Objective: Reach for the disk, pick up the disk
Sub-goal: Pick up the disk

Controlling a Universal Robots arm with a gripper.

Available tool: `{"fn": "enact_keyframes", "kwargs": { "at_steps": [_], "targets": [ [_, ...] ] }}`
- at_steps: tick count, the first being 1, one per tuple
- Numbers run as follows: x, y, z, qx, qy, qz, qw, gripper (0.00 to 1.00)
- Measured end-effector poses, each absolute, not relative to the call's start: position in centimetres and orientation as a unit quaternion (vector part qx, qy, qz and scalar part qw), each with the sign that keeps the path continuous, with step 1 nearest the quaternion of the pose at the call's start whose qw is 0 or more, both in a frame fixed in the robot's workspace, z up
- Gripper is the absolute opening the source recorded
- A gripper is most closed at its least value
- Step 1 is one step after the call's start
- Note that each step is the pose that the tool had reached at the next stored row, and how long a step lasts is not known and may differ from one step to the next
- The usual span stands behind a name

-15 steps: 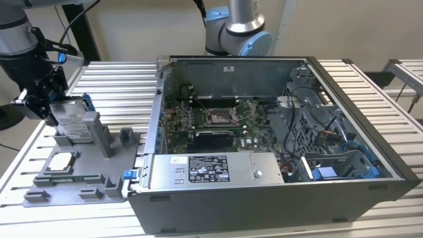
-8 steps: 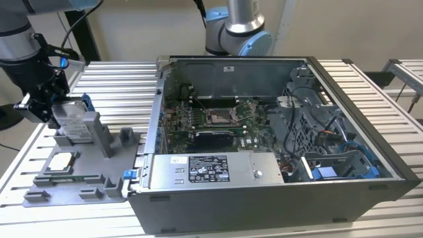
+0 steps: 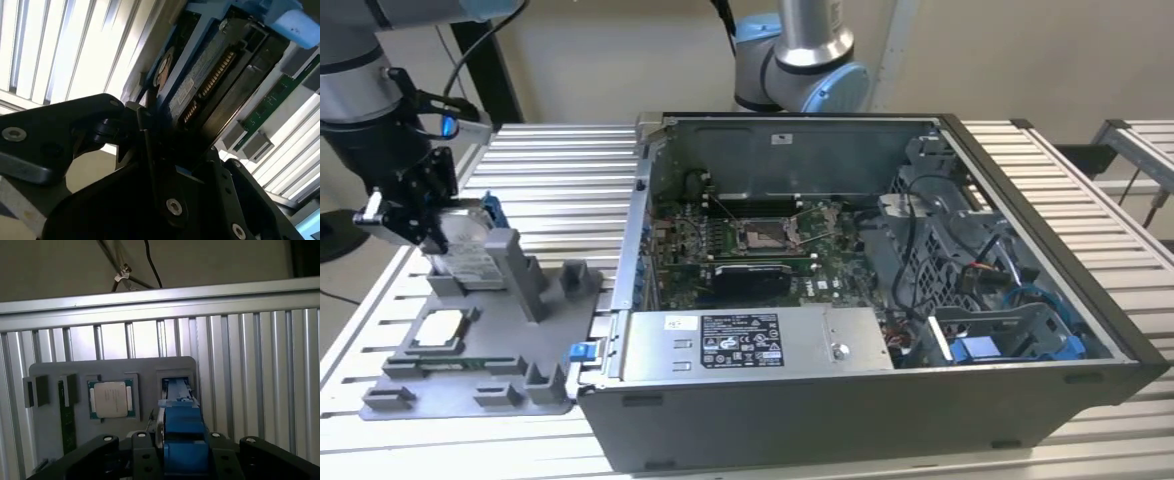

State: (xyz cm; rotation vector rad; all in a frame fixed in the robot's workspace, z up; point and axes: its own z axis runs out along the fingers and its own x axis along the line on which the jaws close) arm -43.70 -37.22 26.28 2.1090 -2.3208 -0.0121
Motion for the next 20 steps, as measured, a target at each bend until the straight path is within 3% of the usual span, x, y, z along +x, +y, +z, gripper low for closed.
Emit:
{"fn": "enact_keyframes", "kwargs": {
  "at_steps": [20],
  "targets": [
    [-43.70, -37.22, 26.33, 0.673, -0.740, -0.004, 0.003, 0.00]
  ]
}}
